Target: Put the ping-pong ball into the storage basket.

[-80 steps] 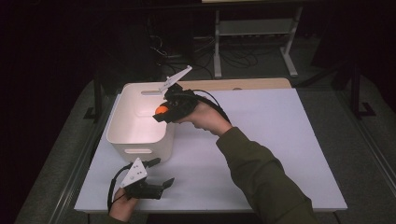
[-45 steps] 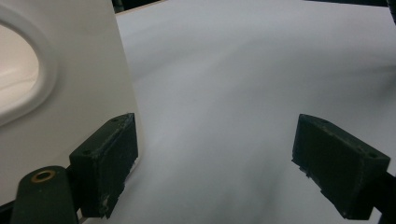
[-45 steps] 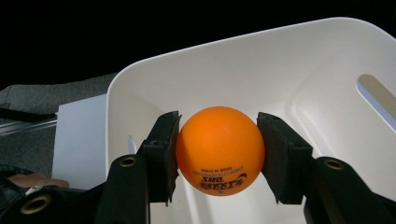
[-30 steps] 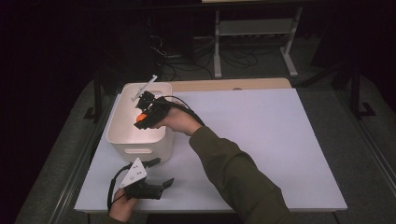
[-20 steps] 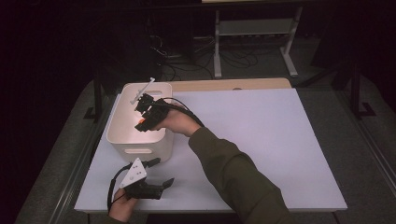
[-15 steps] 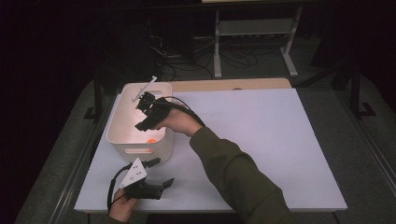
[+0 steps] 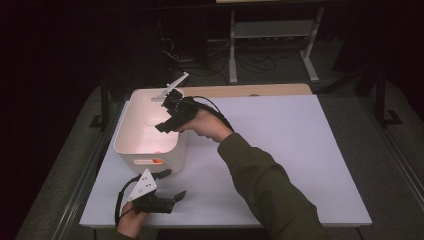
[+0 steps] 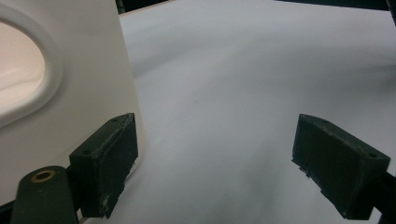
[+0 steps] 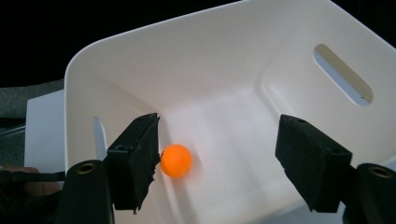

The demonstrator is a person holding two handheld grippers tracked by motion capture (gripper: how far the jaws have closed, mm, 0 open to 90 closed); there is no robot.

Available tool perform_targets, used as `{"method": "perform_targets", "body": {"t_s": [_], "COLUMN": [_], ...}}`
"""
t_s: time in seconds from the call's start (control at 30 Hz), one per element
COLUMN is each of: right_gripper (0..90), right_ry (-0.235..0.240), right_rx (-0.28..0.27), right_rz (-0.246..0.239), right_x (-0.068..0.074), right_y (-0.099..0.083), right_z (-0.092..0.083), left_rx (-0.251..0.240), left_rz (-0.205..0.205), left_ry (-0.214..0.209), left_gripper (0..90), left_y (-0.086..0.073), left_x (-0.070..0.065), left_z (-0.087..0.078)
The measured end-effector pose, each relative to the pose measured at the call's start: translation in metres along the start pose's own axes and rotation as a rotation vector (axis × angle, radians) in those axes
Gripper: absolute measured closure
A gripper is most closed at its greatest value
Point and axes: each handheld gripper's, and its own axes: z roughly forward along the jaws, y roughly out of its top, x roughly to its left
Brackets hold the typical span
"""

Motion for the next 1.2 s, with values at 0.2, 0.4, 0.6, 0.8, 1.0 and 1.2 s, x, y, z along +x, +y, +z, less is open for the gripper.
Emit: {"method": "perform_targets", "body": {"t_s": [0.2, 0.4, 0.6, 0.8, 1.0, 1.2], "right_gripper": [27.2, 26.1, 23.2, 19.2, 15.5, 13.0], "right_ry": [-0.014, -0.026, -0.039, -0.057, -0.069, -0.094], "right_rx": [-0.029, -0.047, -0.058, -0.064, -0.070, -0.079], "right_rz": [0.017, 0.027, 0.045, 0.066, 0.085, 0.101], "right_x": [-0.007, -0.012, -0.017, -0.021, -0.024, -0.024], "right_y": [-0.009, -0.020, -0.033, -0.047, -0.061, -0.074], "right_z": [-0.017, -0.031, -0.043, -0.049, -0.054, -0.057], "left_rx": [-0.001, 0.002, 0.005, 0.004, 0.005, 0.007], "left_rz": [0.000, 0.001, 0.000, -0.003, 0.000, 0.002], "left_ry": [0.001, 0.001, 0.002, 0.002, 0.002, 0.002], "left_gripper": [14.1, 14.1, 14.1, 14.1, 14.1, 14.1], "left_y": [0.000, 0.000, 0.000, 0.000, 0.000, 0.000], "left_x": [0.000, 0.000, 0.000, 0.000, 0.000, 0.000], "left_z": [0.000, 0.000, 0.000, 0.001, 0.001, 0.001]}}
